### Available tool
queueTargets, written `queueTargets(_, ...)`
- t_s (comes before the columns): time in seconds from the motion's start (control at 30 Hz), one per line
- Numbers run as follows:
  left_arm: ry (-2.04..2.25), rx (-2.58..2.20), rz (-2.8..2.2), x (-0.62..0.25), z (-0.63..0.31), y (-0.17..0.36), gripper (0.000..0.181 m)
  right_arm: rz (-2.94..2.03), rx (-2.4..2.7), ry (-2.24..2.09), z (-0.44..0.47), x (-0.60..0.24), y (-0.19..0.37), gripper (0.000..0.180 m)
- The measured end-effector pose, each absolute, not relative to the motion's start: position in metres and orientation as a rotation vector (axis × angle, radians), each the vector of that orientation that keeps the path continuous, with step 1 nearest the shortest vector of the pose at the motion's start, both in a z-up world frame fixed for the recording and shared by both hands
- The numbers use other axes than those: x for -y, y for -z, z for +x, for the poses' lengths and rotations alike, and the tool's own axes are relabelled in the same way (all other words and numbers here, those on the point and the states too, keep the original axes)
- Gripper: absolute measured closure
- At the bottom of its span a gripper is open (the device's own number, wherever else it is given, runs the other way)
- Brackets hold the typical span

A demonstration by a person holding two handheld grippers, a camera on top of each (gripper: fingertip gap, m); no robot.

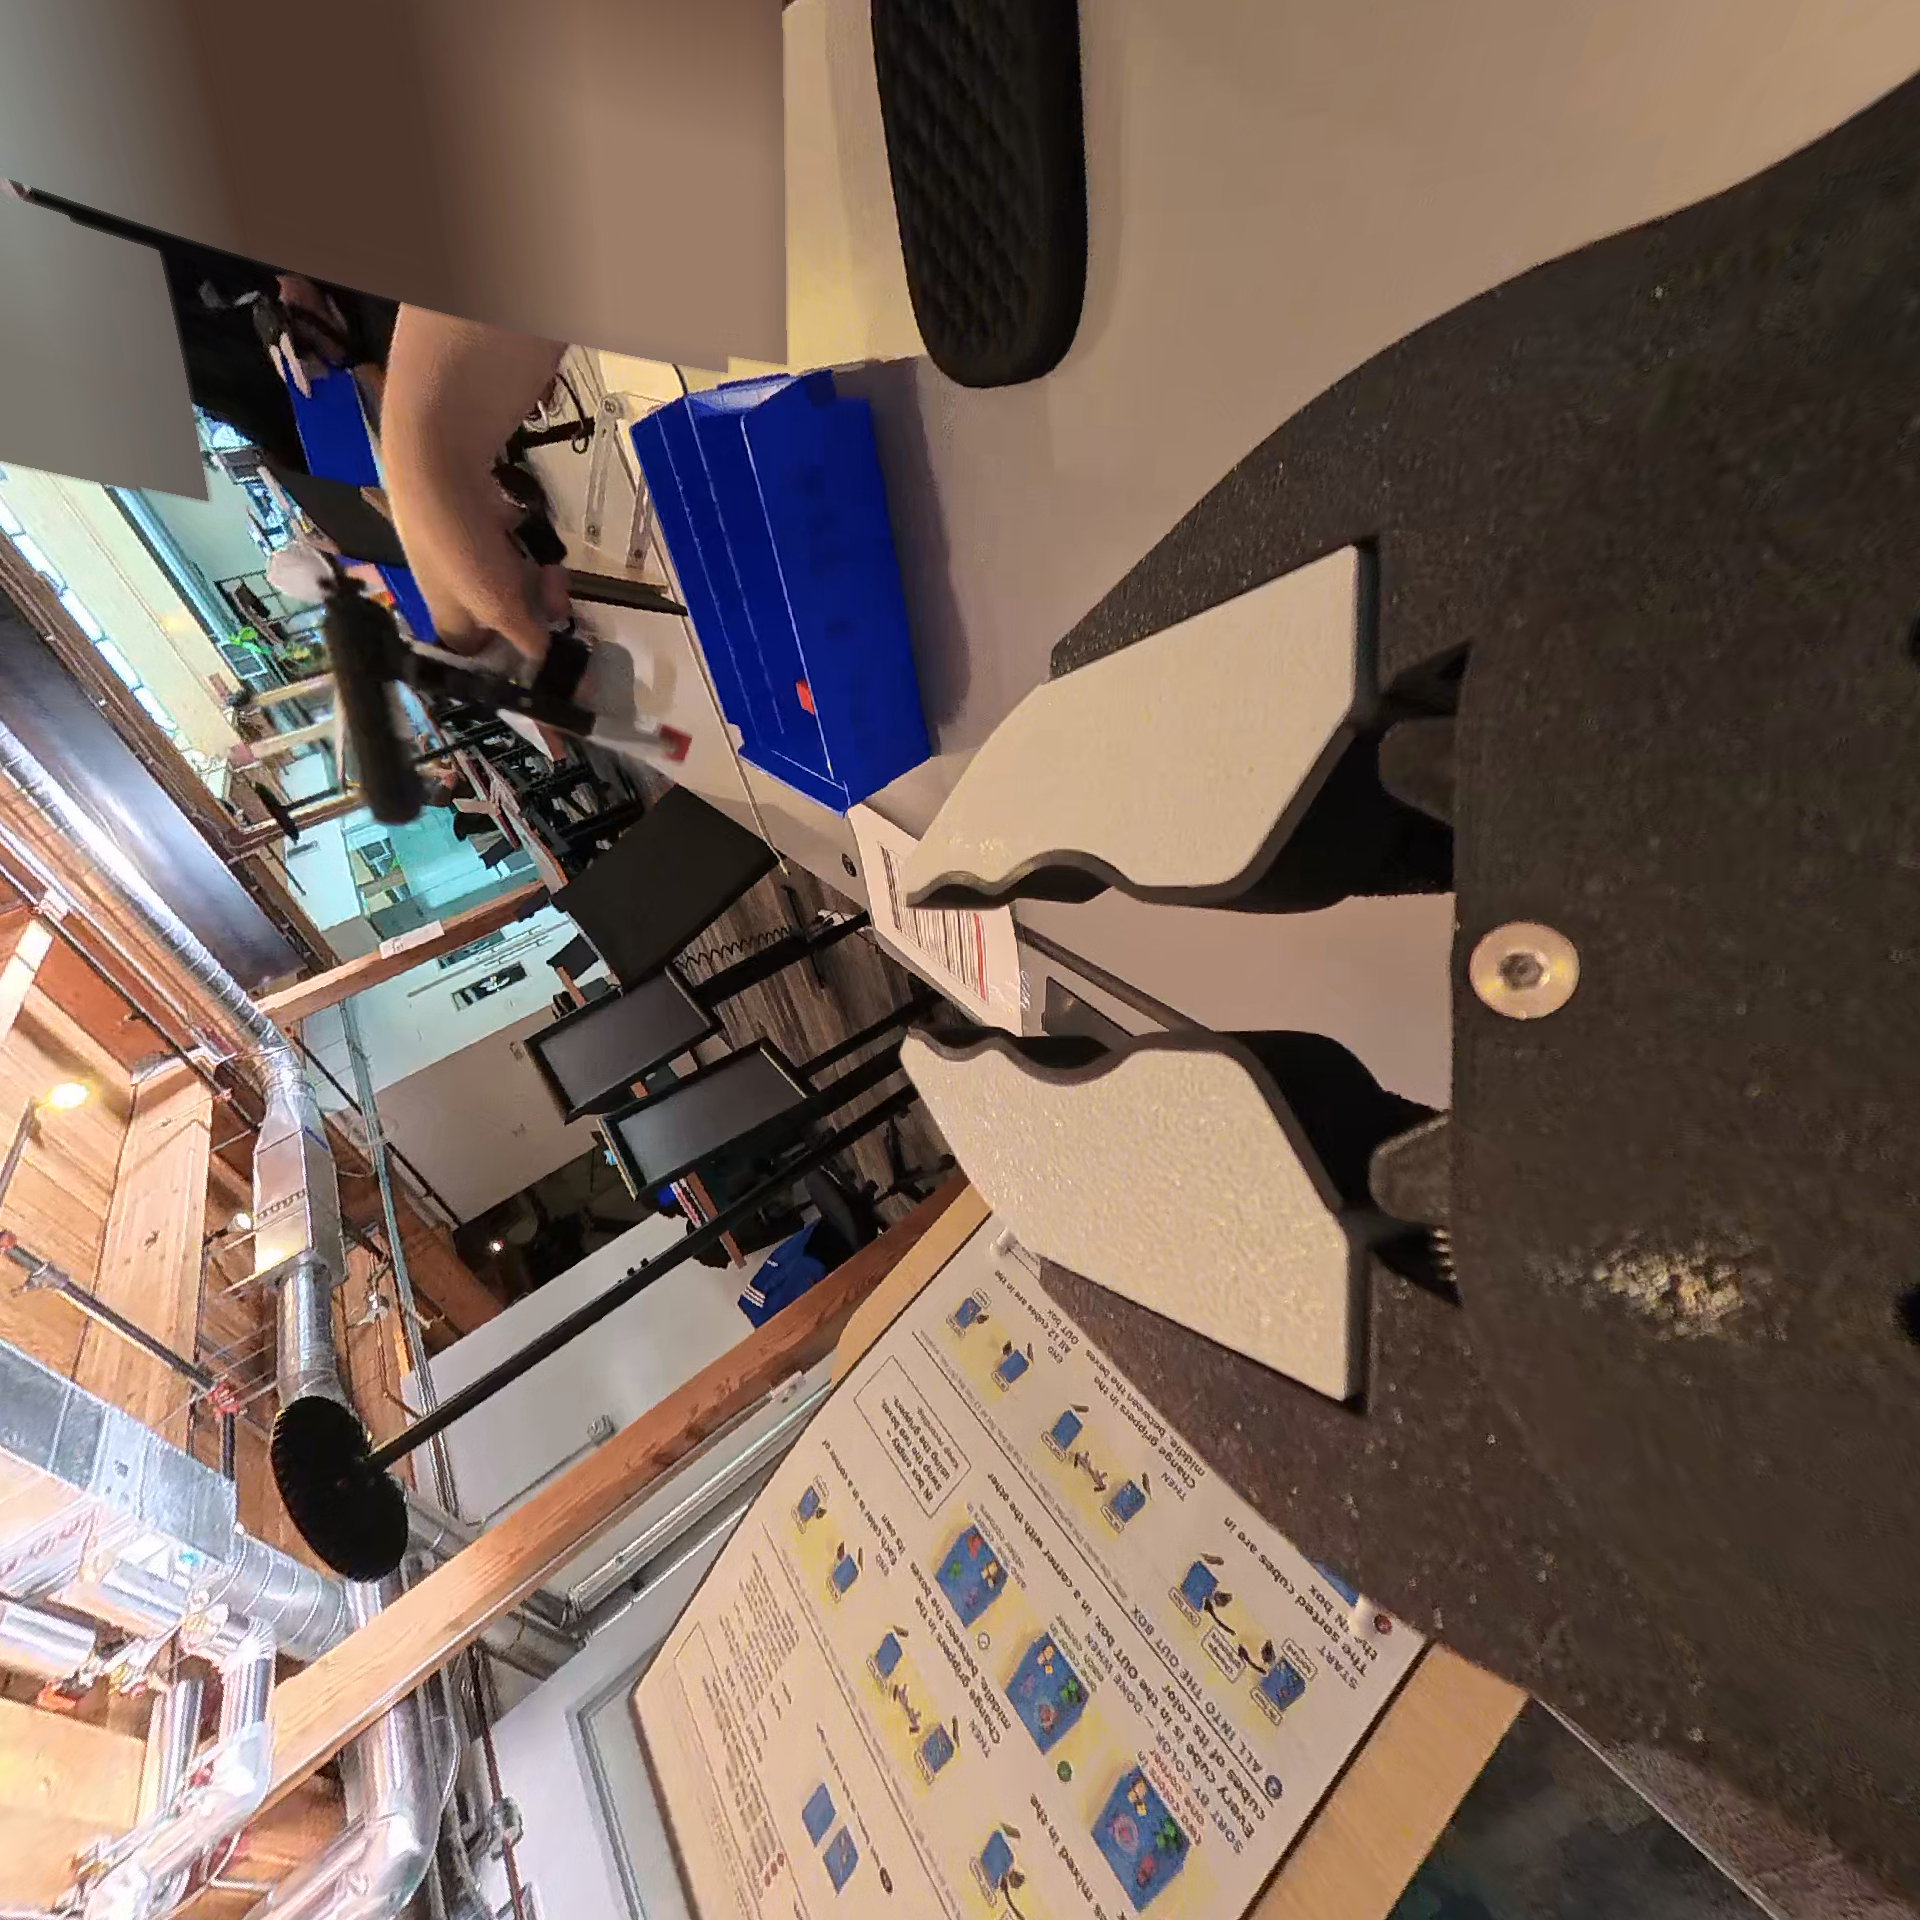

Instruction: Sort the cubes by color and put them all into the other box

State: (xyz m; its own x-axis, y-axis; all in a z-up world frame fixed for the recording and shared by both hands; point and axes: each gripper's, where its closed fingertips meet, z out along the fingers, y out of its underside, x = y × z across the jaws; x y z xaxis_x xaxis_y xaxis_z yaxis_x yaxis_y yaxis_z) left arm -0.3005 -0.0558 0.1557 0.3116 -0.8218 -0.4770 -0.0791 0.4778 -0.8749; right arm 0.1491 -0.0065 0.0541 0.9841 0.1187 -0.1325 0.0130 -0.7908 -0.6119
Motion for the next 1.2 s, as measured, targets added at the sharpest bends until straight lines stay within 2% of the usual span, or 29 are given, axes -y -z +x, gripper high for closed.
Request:
queueTargets(0.17, 0.577, -1.174, -0.982, 0.053, -0.299, -0.152, 0.163, -2.886, -0.157, -0.104, 0.258, 0.016, 0.052, 0.158)
queueTargets(0.3, 0.534, -1.205, -1.008, 0.051, -0.294, -0.143, 0.164, -3.059, -0.184, -0.090, 0.287, 0.018, 0.107, 0.158)
queueTargets(0.67, 0.445, -1.298, -1.054, 0.045, -0.279, -0.120, 0.164, -3.111, -0.077, 0.026, 0.310, -0.009, 0.137, 0.158)
queueTargets(0.93, 0.449, -1.302, -1.074, 0.040, -0.276, -0.116, 0.164, -3.134, -0.041, 0.086, 0.315, -0.009, 0.146, 0.157)
queueTargets(1.0, 0.458, -1.286, -1.092, 0.036, -0.279, -0.115, 0.164, -3.125, -0.014, 0.071, 0.311, -0.007, 0.139, 0.147)
queueTargets(1.1, 0.461, -1.264, -1.091, 0.034, -0.284, -0.120, 0.164, -2.992, 0.025, 0.110, 0.306, -0.011, 0.096, 0.141)
queueTargets(1.2, 0.463, -1.238, -1.071, 0.035, -0.289, -0.128, 0.165, -2.717, 0.022, 0.166, 0.285, -0.017, 0.011, 0.142)
